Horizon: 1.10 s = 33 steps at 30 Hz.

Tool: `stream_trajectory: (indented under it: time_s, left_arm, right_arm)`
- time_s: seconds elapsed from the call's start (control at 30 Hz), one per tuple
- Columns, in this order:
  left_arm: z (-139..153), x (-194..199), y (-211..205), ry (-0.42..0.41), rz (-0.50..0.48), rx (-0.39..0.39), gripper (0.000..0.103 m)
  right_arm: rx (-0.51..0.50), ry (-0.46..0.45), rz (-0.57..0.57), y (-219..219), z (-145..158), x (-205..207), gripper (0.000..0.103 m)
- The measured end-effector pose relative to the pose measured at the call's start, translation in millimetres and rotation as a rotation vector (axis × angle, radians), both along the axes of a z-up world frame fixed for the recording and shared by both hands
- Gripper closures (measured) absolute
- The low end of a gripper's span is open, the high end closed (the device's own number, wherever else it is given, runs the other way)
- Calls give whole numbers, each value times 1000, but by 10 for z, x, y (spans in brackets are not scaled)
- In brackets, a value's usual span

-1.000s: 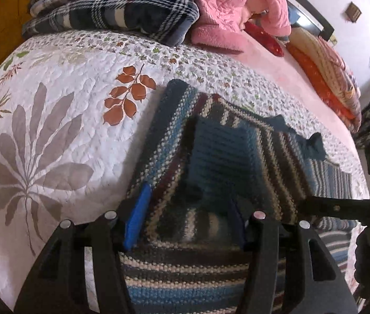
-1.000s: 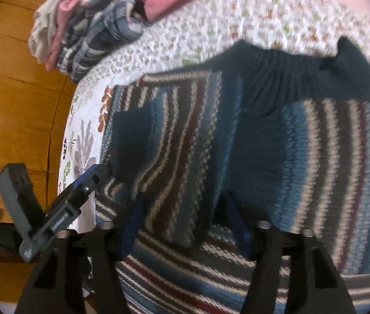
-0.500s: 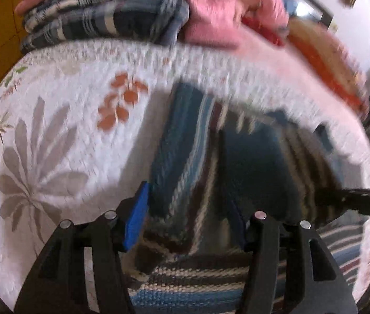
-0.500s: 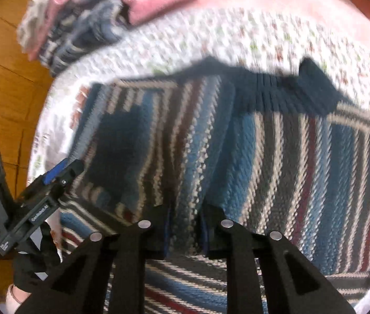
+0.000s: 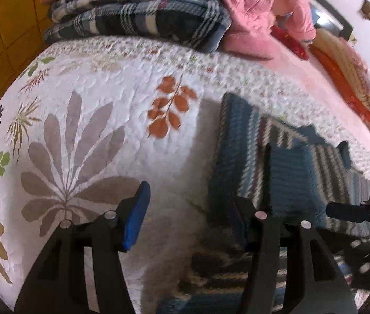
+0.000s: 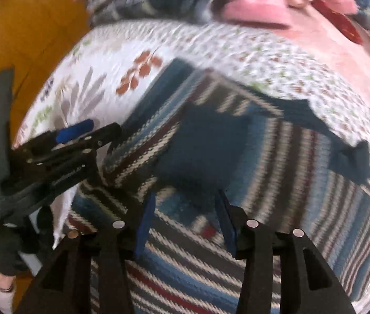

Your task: Fold small clothes

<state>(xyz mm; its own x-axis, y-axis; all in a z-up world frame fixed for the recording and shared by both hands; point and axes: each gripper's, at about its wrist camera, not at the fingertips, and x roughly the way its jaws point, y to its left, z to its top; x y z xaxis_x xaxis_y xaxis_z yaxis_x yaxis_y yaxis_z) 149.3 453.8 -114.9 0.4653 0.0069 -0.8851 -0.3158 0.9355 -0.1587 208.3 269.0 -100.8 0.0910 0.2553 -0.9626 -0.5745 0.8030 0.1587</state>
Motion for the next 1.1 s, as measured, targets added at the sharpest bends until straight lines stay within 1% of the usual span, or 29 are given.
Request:
stream_trajectory:
  time_s: [0.1,0.17,0.2,0.23,0.27,0.3,0.33,0.43,0.5,0.6,0.73,0.9,0.97,1.03,1.1]
  left_arm:
    - [-49,14,-22,6,-12,9,47]
    - [-67,33,-57,10,-21,25,47]
    - [-77,27,-64,11,-24,29,47]
    - [-83,25,-91,14,-28,30,47]
    - [-94,30,-108,16,-33,30,47]
    - [-104,35,-127,19,-36,32,47]
    - [-113,44,-135,21,-37,35,47]
    - [-123,50,-146,23,-41,41,47]
    - [-124,50,-147,22,-40,41,47]
    - [-128,50,-155,22,-39,46,47]
    - [-135,66,-190,23,-44,55,47]
    - [-146,71,-216,23,-44,70,47]
    - [-144,73,-217,22,-46,76,47]
    - [-138,71,-213,19,-41,76,47]
    - [-115,65,-211,10,-32,75,47]
  right_arm:
    - [-68,-6,7,114,-207,-4,46]
    - [-86,-4,3,124,-309,22,46]
    - [-86,1,-1,114,-345,48,49]
    - [-84,-3,-10,107,-366,82,61]
    - [-90,-11,-16,98,-367,103,66]
    - [-81,-9,-22,74,-346,120,78]
    - [-50,-1,-32,25,-306,135,94]
    - [-8,-7,-70,-195,-123,160,94]
    - [55,-10,-108,-398,40,182,94]
    - [165,-8,-195,-864,319,218,94]
    - [241,-2,-276,-1300,520,262,94]
    - [282,-24,-392,-1925,631,269,94]
    - [282,-29,-440,-2109,596,289,94]
    - [278,-24,-498,-2424,553,290,94]
    - [244,-12,-540,-2672,457,263,94]
